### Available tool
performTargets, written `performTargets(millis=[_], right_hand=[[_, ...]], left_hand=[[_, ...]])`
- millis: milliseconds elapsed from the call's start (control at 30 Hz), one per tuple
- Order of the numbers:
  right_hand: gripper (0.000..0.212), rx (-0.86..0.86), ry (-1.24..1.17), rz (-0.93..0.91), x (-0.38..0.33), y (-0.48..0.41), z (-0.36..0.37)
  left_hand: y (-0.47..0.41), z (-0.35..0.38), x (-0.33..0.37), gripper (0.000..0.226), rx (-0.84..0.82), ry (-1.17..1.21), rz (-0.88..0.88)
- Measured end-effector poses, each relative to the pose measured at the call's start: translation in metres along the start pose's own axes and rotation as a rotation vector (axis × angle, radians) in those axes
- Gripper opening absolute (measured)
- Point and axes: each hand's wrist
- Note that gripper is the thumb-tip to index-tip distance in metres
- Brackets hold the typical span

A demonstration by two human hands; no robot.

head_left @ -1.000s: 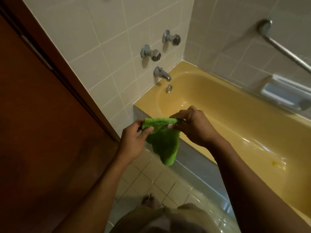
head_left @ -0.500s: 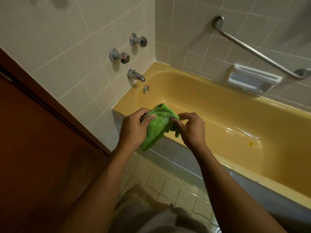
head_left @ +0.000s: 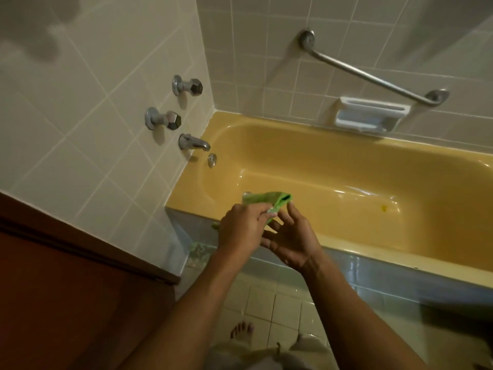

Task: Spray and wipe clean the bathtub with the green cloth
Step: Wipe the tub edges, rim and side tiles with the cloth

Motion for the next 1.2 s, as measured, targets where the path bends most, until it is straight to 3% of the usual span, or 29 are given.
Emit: performTargets(millis=[133,333,467,567,667,733,833,967,1200], right_hand=[[0.028,-0.006,-0.231,-0.018,0.000,-0.014,0.013],[0.065,-0.114,-0.279,-0.046,-0.011,-0.021,0.012],[0.058,-0.095,-0.219,-0.051,-0.022,-0.013,-0.004],[0.056,-0.051,-0.165,-0.062,-0.034,0.003,-0.016],[0.052,-0.019,-0.149,-0.061,-0.041,0.021,-0.037],[0.048,-0.008,-0.132,-0.076,-0.043,0.034,-0.055],[0.048,-0.022,-0.114,-0.120,-0.049,0.062,-0.080],[0.046,0.054,-0.126,-0.183,-0.058,0.106,-0.119],[0.042,0.296,-0.020,-0.231,-0.070,0.175,-0.220]], left_hand=[[0.001,-0.002,-0.013,0.029,-0.070,-0.087,0.090],[0.003,0.009,-0.043,0.037,-0.125,-0.103,0.327],[0.009,0.008,-0.045,0.031,-0.209,0.254,0.146],[0.004,0.005,-0.044,0.027,-0.099,0.601,-0.088],[-0.020,0.016,-0.048,0.029,-0.031,0.745,-0.301],[-0.044,0.031,-0.046,0.043,-0.129,0.789,-0.409],[-0.078,0.065,-0.028,0.062,-0.380,0.855,-0.443],[-0.098,0.118,0.016,0.030,-0.671,0.810,-0.479],[-0.091,0.205,0.090,0.029,-0.668,0.608,-0.272]])
Point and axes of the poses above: each hand's wrist, its own y-axis away from the middle knuckle, its own z-axis out of the palm, x = y × z, and after that the axes turned 12 degrees about y, right-handed
